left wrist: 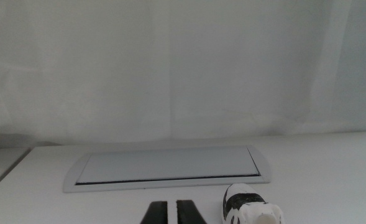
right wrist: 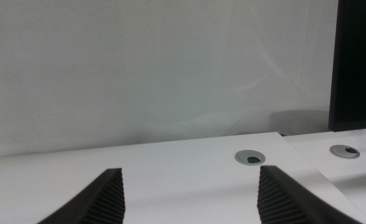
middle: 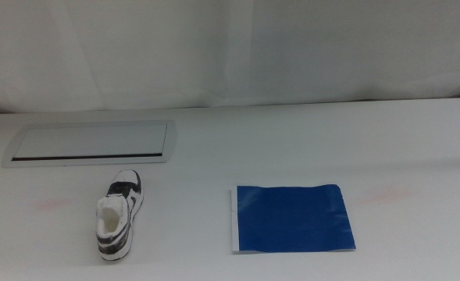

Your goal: Use one arm to grab the shoe from the table and place it on the mat.

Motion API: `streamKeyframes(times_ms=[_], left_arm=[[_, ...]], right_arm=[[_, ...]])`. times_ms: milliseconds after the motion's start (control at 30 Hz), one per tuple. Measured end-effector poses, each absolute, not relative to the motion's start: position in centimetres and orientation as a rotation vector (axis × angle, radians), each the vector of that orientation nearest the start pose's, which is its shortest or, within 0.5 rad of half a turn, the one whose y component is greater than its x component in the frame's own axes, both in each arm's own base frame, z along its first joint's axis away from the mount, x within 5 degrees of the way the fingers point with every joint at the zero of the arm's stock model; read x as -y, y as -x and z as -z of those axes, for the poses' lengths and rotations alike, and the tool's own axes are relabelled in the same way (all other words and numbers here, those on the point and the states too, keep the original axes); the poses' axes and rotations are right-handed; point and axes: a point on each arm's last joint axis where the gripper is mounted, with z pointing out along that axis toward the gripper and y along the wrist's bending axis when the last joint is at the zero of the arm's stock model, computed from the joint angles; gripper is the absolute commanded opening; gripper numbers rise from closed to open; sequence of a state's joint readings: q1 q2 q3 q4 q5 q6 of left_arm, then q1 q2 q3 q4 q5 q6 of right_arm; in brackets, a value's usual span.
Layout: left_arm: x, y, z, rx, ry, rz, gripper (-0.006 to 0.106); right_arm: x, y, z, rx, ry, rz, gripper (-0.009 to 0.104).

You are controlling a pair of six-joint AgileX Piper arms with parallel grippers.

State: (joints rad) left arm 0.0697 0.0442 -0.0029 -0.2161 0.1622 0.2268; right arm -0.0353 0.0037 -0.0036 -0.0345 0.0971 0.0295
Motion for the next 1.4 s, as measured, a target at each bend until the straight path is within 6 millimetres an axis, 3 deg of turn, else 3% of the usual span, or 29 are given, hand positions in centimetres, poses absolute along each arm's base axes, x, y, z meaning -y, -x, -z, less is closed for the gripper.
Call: streamKeyframes(times_ms=[200, 333, 433, 467, 533, 967, 1233, 1400], left_arm=[[-0.1, -5.9, -19.7, -1.683, 0.023, -0.032, -0.002], [-0.1, -6.0, -19.8, -1.675, 0.061, 0.0, 0.011], [-0.1, -6.0, -19.8, -1.67, 0.125, 0.058, 0.04], [-0.1, -6.0, -19.8, -1.666, 0.152, 0.082, 0.067], [-0.1, -6.0, -19.8, -1.665, 0.166, 0.094, 0.093], [-0.2, -5.9, -20.4, -1.619, 0.219, 0.14, 0.093], [0.4, -6.1, -25.6, -1.694, 0.228, 0.226, 0.093], [0.9, -7.9, -28.3, -1.813, 0.185, 0.273, 0.093]], right_arm=[[0.2, -5.7, -20.5, -1.581, -0.027, 0.034, 0.061], [0.2, -5.7, -20.5, -1.581, -0.027, 0.034, 0.061], [0.2, -5.7, -20.5, -1.581, -0.027, 0.034, 0.061], [0.2, -5.7, -20.5, -1.581, -0.027, 0.034, 0.061], [0.2, -5.7, -20.5, -1.581, -0.027, 0.034, 0.061], [0.2, -5.7, -20.5, -1.581, -0.027, 0.034, 0.061], [0.2, -5.7, -20.5, -1.581, -0.027, 0.034, 0.061], [0.2, -5.7, -20.5, -1.581, -0.027, 0.034, 0.061]])
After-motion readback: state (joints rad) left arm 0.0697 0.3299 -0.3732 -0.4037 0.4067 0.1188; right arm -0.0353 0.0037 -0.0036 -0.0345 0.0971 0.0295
